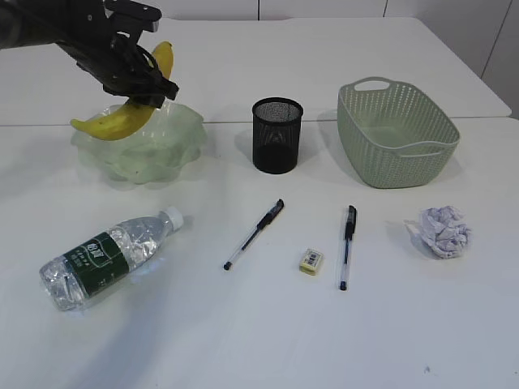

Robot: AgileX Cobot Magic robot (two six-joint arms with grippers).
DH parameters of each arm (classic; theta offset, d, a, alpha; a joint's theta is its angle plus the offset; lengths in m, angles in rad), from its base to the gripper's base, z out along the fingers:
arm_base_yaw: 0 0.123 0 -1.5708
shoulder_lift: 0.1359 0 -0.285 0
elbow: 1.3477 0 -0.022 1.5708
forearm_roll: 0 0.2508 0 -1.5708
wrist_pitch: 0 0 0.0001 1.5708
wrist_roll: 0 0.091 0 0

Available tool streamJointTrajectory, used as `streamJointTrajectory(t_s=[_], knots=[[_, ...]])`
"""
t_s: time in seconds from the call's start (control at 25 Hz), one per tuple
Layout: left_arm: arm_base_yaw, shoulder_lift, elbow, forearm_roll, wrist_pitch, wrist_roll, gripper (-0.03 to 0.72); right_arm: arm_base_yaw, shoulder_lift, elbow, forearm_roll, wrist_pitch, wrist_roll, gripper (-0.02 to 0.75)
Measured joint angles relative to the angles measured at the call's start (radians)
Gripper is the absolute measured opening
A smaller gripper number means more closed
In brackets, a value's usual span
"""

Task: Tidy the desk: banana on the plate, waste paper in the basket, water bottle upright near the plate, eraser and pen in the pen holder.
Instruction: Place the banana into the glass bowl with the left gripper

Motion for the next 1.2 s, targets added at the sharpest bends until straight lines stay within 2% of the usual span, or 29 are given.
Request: streamJointTrajectory(t_s=[0.36,0.84,1.2], knots=[[0.002,0.032,0.000,-0.009,-0.089,0.000,0.233,0.000,0.000,0.000,0.003,0.000,0.000,0.567],[0.054,0.067,0.000,-0.026,-0.104,0.000,0.233,0.000,0.000,0.000,0.003,0.000,0.000,0.567],[0.058,0.086,0.000,-0.049,-0.100,0.000,0.233,0.000,0.000,0.000,0.003,0.000,0.002,0.566]])
